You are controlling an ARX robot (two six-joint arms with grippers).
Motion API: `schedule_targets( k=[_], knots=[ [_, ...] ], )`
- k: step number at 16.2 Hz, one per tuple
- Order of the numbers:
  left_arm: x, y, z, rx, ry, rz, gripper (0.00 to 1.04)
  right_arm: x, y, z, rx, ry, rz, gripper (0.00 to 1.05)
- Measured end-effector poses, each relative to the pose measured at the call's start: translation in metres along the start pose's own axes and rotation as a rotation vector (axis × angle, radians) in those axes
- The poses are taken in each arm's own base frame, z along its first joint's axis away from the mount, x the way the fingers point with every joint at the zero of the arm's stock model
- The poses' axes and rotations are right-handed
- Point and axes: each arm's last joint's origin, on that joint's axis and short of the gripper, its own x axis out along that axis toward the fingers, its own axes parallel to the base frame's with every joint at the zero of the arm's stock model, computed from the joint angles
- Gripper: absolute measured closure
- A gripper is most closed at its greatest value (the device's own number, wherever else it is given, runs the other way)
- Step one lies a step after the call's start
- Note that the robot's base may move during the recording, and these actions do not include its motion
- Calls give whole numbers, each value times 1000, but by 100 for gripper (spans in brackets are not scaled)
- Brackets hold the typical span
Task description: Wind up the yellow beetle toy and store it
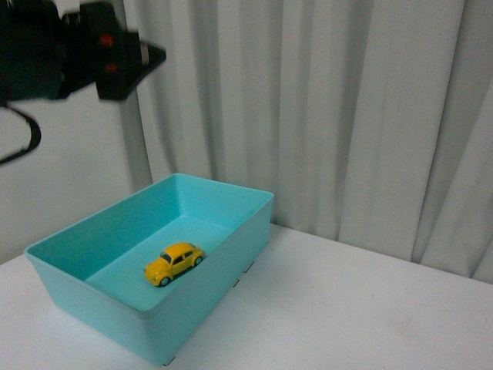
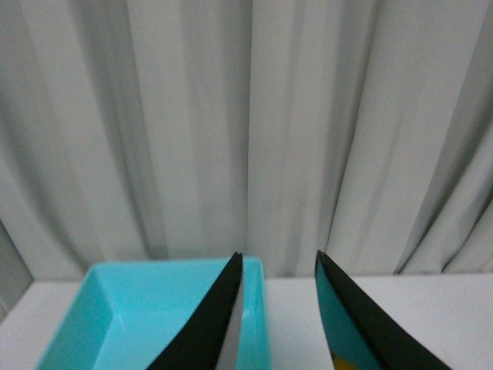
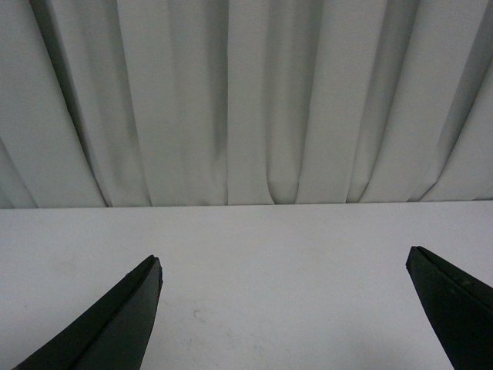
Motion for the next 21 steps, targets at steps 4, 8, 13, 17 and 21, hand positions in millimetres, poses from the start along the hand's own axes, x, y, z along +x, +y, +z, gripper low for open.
schedule_targets(
  k=[4, 8, 13, 17, 21],
  knots=[
    [-29, -19, -36, -20, 10, -2, 103, 0, 0, 0, 0, 0, 1, 7],
    [-52, -35, -61, -22, 24, 13, 103, 0, 0, 0, 0, 0, 0, 7],
    [-69, -39, -76, -22, 29, 4, 103, 0, 0, 0, 0, 0, 0, 7],
    [-79, -39, -82, -21, 4, 3, 103, 0, 0, 0, 0, 0, 0, 7],
    [-86, -40, -86, -22, 8, 4, 103, 0, 0, 0, 0, 0, 0, 7]
  ],
)
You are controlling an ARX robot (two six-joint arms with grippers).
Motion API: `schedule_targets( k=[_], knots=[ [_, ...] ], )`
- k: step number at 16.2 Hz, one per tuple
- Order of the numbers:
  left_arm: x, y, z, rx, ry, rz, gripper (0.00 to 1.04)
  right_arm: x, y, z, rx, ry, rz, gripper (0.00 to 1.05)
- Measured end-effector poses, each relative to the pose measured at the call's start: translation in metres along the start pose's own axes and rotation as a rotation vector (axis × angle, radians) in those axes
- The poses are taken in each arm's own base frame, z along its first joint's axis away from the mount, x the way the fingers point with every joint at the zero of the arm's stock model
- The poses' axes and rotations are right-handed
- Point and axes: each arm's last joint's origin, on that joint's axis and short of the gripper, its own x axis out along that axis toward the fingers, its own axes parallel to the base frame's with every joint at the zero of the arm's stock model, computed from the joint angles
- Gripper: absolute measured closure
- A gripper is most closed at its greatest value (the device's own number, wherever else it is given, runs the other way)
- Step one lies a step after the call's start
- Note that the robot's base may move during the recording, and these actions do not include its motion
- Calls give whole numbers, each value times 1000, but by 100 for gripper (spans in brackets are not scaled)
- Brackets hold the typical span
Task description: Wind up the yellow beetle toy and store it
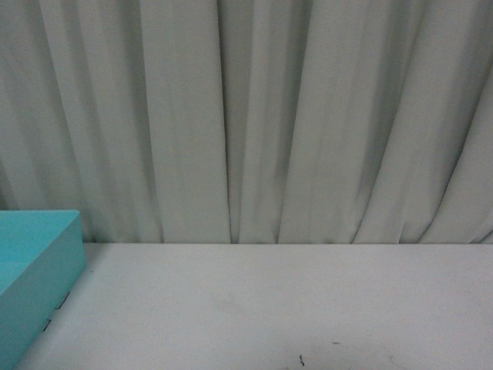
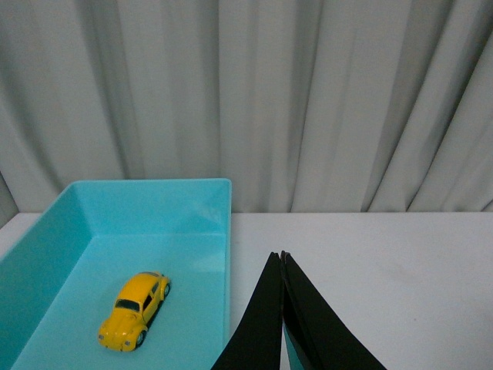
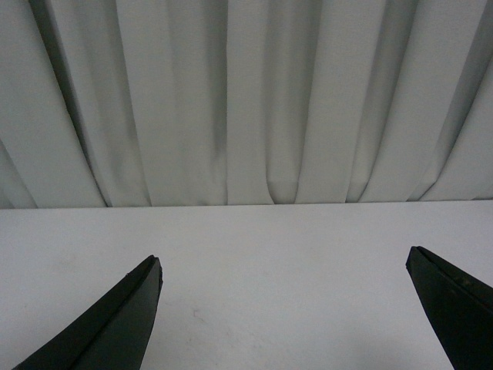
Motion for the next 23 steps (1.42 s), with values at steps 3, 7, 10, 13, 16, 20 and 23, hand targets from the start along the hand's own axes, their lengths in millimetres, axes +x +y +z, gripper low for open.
schedule_targets(
  k=[3, 7, 10, 13, 16, 20, 23],
  knots=[
    [-4, 0, 0, 0, 0, 0, 103, 0, 0, 0, 0, 0, 0, 7],
    [-14, 0, -7, 0, 59, -3, 103, 0, 0, 0, 0, 0, 0, 7],
    [-17, 0, -4, 0, 15, -1, 103, 0, 0, 0, 0, 0, 0, 7],
    [-17, 0, -3, 0, 10, 0, 103, 0, 0, 0, 0, 0, 0, 7],
    [-17, 0, -3, -1, 10, 0, 83, 0, 0, 0, 0, 0, 0, 7],
    [-17, 0, -3, -1, 11, 0, 40, 0, 0, 0, 0, 0, 0, 7],
    [-17, 0, -3, -1, 11, 0, 11, 0, 0, 0, 0, 0, 0, 7]
  ],
)
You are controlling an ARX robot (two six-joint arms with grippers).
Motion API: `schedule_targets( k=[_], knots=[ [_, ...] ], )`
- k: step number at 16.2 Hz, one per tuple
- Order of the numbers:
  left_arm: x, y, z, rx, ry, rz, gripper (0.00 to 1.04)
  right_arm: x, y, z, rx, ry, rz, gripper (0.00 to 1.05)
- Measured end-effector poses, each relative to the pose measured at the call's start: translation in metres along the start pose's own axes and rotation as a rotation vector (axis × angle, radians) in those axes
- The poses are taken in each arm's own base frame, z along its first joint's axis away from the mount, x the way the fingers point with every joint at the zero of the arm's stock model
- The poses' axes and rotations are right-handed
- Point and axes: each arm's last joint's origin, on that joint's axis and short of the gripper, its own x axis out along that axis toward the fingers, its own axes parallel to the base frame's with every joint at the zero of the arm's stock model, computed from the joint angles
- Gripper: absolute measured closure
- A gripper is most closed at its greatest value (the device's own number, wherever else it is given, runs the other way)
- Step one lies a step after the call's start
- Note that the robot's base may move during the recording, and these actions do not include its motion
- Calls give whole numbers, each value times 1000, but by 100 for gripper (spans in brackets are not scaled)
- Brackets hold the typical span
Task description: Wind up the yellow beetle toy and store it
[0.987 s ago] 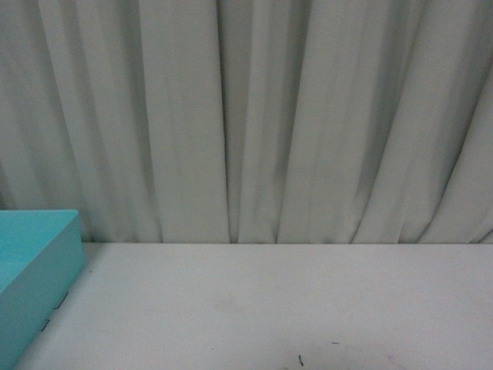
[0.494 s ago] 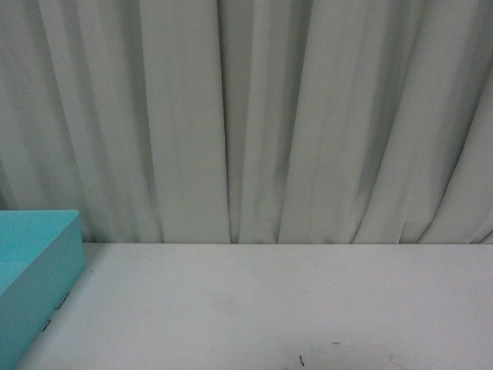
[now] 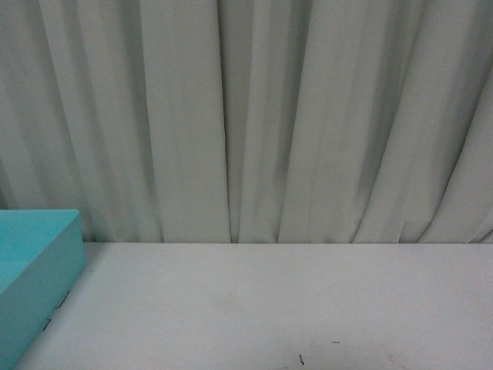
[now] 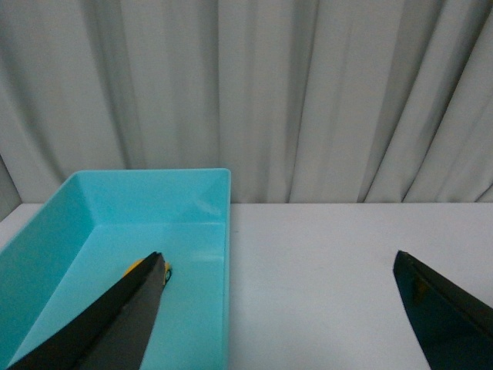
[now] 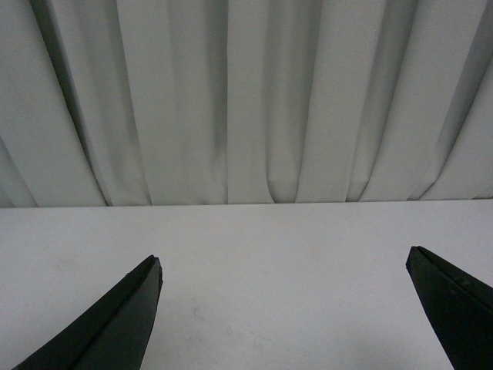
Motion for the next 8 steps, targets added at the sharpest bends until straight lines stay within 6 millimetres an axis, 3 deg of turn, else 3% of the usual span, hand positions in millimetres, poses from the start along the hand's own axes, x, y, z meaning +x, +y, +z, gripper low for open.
schedule_targets(
  k=[1, 8],
  knots=[
    [0, 0, 0, 1, 0, 0, 5, 0, 0, 0, 0, 0, 0, 7],
    [0, 0, 0, 0, 1, 0, 7, 0, 0, 0, 0, 3, 0, 7]
  ],
)
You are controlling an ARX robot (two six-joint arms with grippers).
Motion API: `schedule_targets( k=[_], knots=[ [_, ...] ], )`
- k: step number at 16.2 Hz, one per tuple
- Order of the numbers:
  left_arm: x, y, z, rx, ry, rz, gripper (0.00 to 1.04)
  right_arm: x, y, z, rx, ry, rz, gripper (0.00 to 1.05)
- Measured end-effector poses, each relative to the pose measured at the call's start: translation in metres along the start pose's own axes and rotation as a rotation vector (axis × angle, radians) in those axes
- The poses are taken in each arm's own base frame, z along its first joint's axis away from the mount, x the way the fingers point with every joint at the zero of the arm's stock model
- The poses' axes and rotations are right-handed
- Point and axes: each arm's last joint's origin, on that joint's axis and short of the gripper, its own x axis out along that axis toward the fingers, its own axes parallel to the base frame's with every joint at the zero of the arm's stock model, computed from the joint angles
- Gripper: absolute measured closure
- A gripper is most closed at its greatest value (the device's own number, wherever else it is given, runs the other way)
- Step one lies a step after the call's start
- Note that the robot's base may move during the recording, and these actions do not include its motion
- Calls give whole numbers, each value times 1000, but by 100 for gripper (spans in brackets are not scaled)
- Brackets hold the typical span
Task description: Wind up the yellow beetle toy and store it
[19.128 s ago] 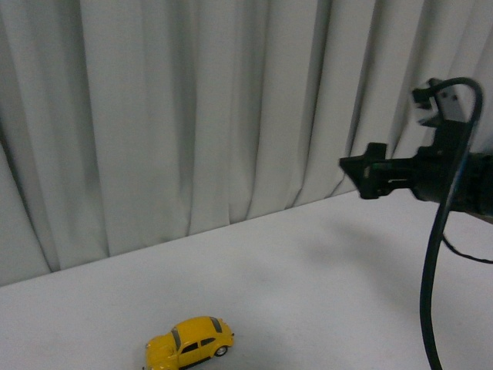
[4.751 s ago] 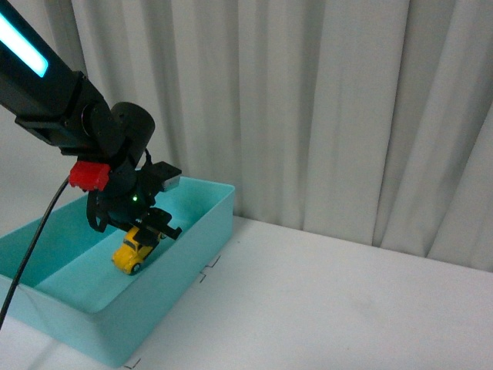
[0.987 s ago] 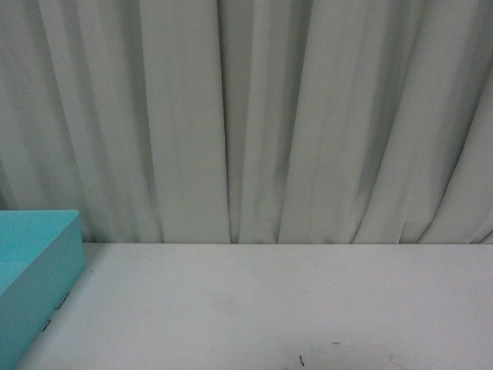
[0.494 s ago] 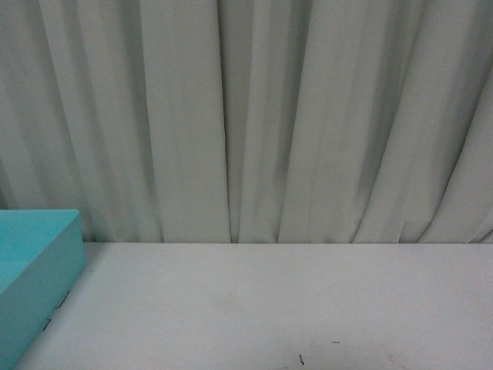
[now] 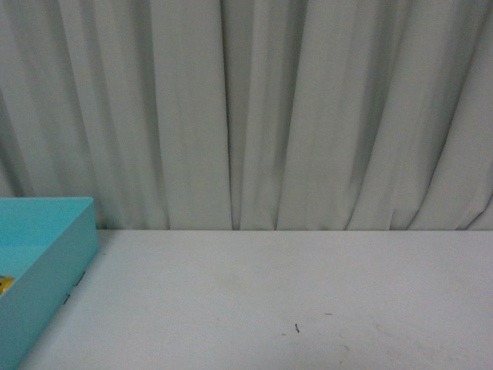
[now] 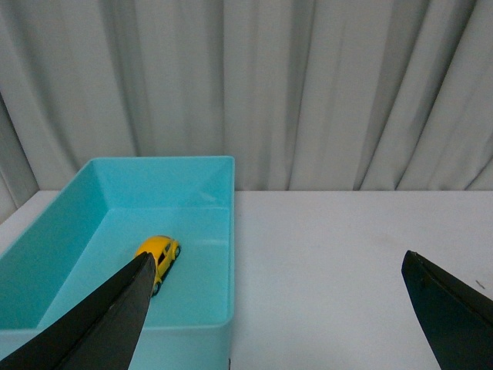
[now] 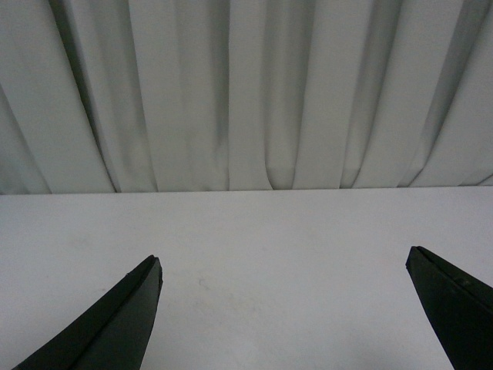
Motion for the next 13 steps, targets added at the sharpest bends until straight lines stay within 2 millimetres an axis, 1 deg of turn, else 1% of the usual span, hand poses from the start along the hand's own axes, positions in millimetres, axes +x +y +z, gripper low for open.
schedule_targets(
  k=[13],
  knots=[
    [0, 0, 0, 0, -2, 0, 7, 0, 0, 0, 0, -3, 0, 7]
  ],
)
